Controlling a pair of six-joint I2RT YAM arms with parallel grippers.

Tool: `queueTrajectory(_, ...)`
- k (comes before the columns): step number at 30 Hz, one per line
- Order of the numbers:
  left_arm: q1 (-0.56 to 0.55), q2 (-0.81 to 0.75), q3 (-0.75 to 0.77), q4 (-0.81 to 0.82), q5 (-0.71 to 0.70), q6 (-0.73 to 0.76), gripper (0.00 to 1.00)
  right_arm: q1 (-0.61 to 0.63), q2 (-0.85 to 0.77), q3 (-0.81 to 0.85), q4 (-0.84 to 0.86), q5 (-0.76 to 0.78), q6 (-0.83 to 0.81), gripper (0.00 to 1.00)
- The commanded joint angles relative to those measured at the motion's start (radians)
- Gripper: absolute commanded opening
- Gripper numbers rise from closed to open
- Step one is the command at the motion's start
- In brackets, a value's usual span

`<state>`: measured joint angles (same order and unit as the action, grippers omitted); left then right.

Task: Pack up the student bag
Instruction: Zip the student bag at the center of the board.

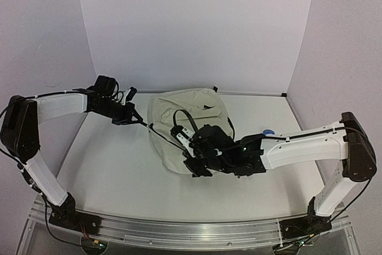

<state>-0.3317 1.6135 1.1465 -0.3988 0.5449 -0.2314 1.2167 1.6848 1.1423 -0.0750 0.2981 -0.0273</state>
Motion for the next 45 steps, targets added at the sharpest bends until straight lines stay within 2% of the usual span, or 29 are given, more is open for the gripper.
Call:
queueTrajectory(1,0.076,0.051,0.094,0.115,-0.166,0.019,0.0,0.021,-0.039,-0.021,-0.1,0.025,0.019,0.0)
queueTrajectory(13,0.1,0.158,0.14,0.197,-0.105,-0.034,0.0,0.037,-0.06,-0.036,-0.087,0.011,0.083,0.0)
queueTrajectory(15,0.099,0.161,0.135,0.212,-0.051,-0.033,0.0,0.037,-0.068,-0.022,-0.088,0.017,0.092,0.0)
queueTrajectory(16,0.1,0.158,0.13,0.223,-0.014,-0.033,0.03,0.037,-0.073,-0.016,-0.088,0.029,0.104,0.07)
queueTrajectory(17,0.099,0.154,0.118,0.243,0.021,-0.039,0.08,0.037,-0.083,0.0,-0.09,0.055,0.115,0.28)
queueTrajectory(18,0.099,0.145,0.11,0.25,0.054,-0.046,0.16,0.037,-0.094,0.012,-0.091,0.084,0.129,0.43)
queueTrajectory(19,0.099,0.137,0.105,0.253,0.068,-0.057,0.25,0.035,-0.107,0.026,-0.091,0.115,0.141,0.52)
queueTrajectory(20,0.099,0.129,0.104,0.252,0.073,-0.061,0.3,0.036,-0.116,0.03,-0.092,0.138,0.147,0.57)
queueTrajectory(22,0.099,0.097,0.096,0.245,0.069,-0.083,0.43,0.03,-0.148,0.053,-0.094,0.201,0.172,0.78)
queueTrajectory(23,0.099,0.092,0.093,0.242,0.064,-0.089,0.47,0.024,-0.157,0.058,-0.094,0.211,0.182,0.83)
queueTrajectory(24,0.099,0.063,0.088,0.238,0.045,-0.104,0.57,0.004,-0.172,0.069,-0.1,0.216,0.21,0.91)
queueTrajectory(26,0.1,0.034,0.085,0.235,0.031,-0.134,0.68,-0.062,-0.192,0.076,-0.113,0.172,0.25,0.98)
queueTrajectory(28,0.1,0.02,0.095,0.225,0.033,-0.173,0.77,-0.158,-0.208,0.074,-0.125,0.081,0.31,0.98)
queueTrajectory(29,0.1,0.021,0.099,0.221,0.035,-0.179,0.78,-0.177,-0.209,0.072,-0.125,0.067,0.318,0.98)
queueTrajectory(32,0.095,0.05,0.126,0.198,0.138,-0.224,0.91,-0.342,-0.203,0.045,-0.127,-0.097,0.398,0.98)
queueTrajectory(35,0.086,0.068,0.124,0.209,0.127,-0.217,0.98,-0.428,-0.177,0.025,-0.126,-0.188,0.459,0.97)
queueTrajectory(41,0.086,0.2,0.261,0.155,0.072,-0.221,1.0,-0.491,-0.137,-0.018,-0.125,-0.29,0.583,0.96)
queueTrajectory(45,0.088,0.299,0.333,0.148,0.084,-0.237,1.0,-0.494,-0.148,-0.07,-0.113,-0.328,0.63,0.88)
